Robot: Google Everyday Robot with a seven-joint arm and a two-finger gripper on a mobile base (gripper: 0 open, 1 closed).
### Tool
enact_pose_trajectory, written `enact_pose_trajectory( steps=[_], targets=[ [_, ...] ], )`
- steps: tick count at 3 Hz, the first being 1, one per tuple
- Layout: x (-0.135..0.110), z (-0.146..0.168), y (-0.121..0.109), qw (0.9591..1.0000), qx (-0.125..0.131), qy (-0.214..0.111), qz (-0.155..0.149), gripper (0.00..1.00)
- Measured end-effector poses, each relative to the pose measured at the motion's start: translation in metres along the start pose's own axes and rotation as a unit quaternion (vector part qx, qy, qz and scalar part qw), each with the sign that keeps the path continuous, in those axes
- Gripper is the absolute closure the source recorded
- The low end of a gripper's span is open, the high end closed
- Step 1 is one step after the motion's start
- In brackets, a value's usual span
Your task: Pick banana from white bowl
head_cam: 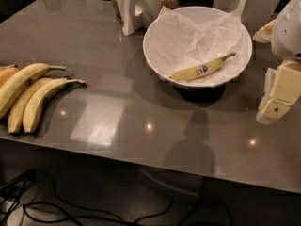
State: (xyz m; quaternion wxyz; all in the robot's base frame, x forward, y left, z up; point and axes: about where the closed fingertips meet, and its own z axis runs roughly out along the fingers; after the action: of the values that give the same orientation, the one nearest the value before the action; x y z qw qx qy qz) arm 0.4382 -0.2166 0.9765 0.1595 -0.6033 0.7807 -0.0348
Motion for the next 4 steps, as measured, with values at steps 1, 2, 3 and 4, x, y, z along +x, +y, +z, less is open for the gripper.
enact_pose_trajectory(
  steps=[1,2,3,4],
  targets=[
    [0.000,0.000,0.000,1.0000,0.000,0.000,0.000,0.00],
    [-0.005,0.000,-0.005,0.9998,0.014,-0.016,-0.006,0.00],
    [-0.023,0.005,-0.018,0.9973,0.043,-0.055,-0.023,0.00],
    [-0.055,0.011,-0.052,0.9891,0.086,-0.106,-0.056,0.00]
  ],
)
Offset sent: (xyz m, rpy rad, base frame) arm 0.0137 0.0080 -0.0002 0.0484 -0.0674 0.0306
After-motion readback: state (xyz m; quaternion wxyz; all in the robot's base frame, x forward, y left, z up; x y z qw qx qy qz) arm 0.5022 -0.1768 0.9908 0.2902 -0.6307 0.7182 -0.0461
